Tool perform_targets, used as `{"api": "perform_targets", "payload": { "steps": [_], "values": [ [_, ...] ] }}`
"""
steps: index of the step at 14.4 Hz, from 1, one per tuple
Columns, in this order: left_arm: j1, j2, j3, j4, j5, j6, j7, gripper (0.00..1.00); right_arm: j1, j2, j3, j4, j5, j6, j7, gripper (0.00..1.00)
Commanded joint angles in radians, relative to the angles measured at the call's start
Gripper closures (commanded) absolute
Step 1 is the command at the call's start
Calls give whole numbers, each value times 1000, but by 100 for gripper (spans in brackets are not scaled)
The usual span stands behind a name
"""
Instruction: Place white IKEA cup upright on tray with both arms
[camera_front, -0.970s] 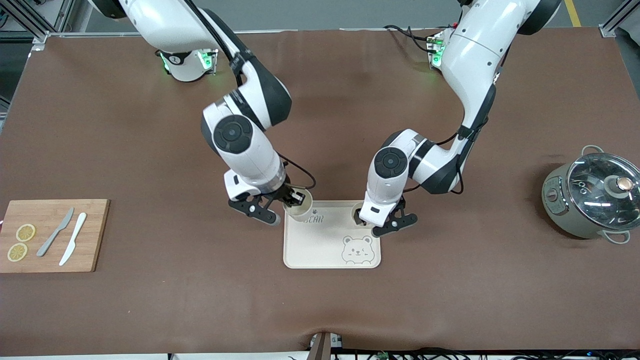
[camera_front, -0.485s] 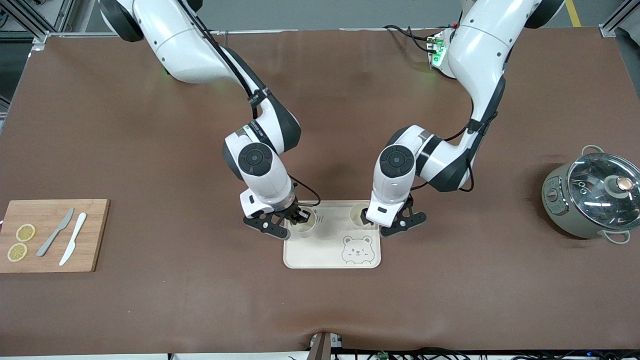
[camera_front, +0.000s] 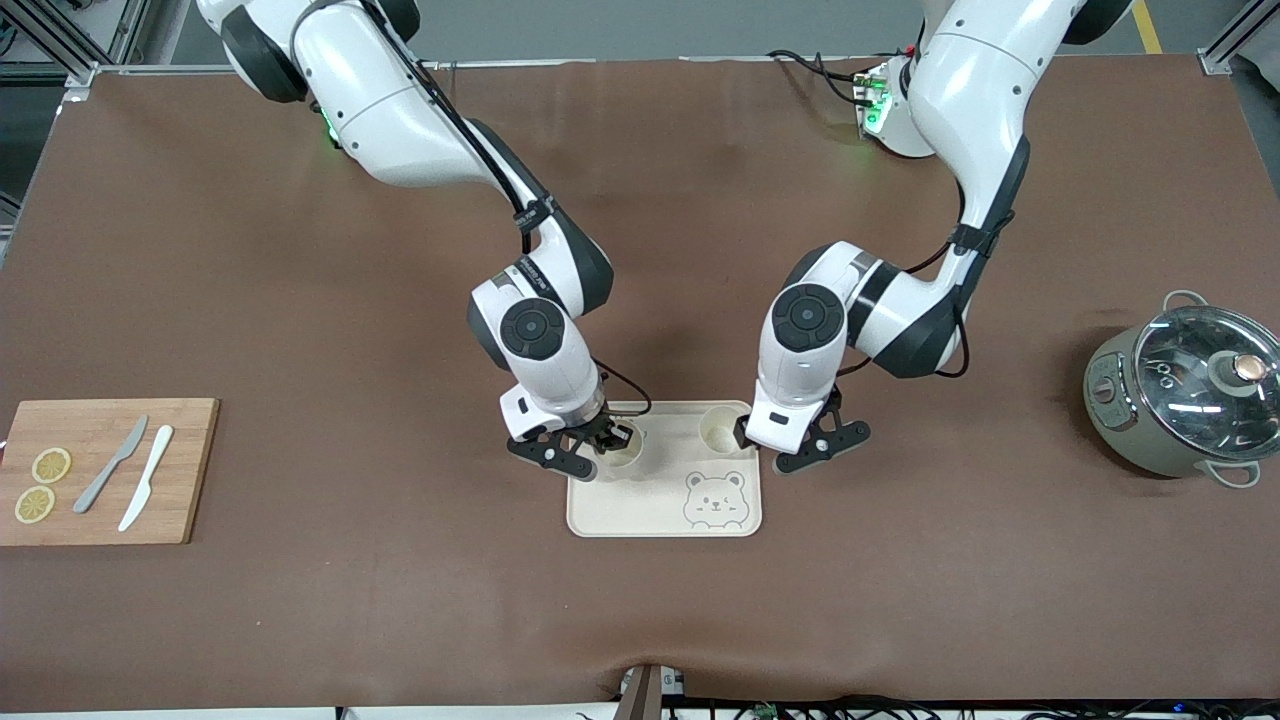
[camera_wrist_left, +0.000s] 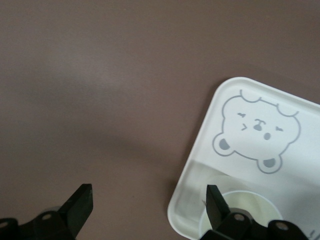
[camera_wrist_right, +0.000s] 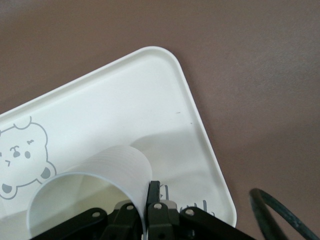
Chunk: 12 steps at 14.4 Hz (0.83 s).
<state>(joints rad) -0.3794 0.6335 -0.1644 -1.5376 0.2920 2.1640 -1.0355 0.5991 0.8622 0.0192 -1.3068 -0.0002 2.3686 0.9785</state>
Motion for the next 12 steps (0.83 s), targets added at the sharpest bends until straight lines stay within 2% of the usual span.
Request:
{"api": "perform_targets", "payload": {
  "steps": [1,8,9,10,11,12],
  "values": [
    [48,-55,-7,-12,-36,-71,101,0,10,31,-10,32,-26,14,31,100],
    [191,-142,-9,-22,-117,-150,411,0,8,50,-12,32,-43,26,31,100],
    [220,-155,-7,-22,-129,-154,466,0,7,51,-12,32,-43,26,31,95],
    [262,-162,-9,-21,-149,-154,539,0,5,52,-10,32,-43,26,31,70],
    [298,-169,-7,-21,-166,-154,617,0,5,51,-10,32,-43,26,31,38],
    [336,-178,-7,-21,-174,-156,684,0,7,49,-10,34,-43,24,29,10]
  ]
}}
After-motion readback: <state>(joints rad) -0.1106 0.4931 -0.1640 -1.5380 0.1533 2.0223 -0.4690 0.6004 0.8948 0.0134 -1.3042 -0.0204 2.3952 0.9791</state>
